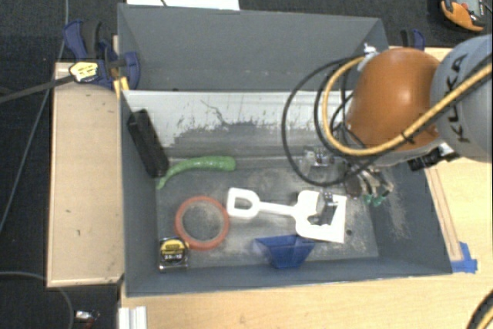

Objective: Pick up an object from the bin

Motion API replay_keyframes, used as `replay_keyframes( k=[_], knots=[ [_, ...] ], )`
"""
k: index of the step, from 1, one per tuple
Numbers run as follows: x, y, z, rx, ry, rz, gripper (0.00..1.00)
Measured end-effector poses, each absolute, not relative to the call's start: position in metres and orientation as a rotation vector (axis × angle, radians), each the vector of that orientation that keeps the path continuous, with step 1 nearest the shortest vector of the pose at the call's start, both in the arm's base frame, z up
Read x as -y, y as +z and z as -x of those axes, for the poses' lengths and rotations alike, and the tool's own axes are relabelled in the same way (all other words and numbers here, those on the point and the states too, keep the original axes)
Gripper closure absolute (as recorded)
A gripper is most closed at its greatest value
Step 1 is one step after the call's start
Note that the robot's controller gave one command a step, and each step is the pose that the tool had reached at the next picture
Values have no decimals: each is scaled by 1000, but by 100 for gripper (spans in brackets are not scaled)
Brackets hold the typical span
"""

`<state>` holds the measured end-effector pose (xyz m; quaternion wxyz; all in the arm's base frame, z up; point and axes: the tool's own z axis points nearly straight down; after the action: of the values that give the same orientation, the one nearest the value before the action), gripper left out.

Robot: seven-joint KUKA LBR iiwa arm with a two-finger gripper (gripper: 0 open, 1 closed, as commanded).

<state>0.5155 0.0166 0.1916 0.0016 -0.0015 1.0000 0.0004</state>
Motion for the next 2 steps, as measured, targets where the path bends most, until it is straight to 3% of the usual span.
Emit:
replay_keyframes(
  k=[1, 2],
  knots=[
    [-14, 67, -520, -3137, 2, -181, 0],
    [-13, 71, -527, -3123, 3, -108, 0]
  ],
)
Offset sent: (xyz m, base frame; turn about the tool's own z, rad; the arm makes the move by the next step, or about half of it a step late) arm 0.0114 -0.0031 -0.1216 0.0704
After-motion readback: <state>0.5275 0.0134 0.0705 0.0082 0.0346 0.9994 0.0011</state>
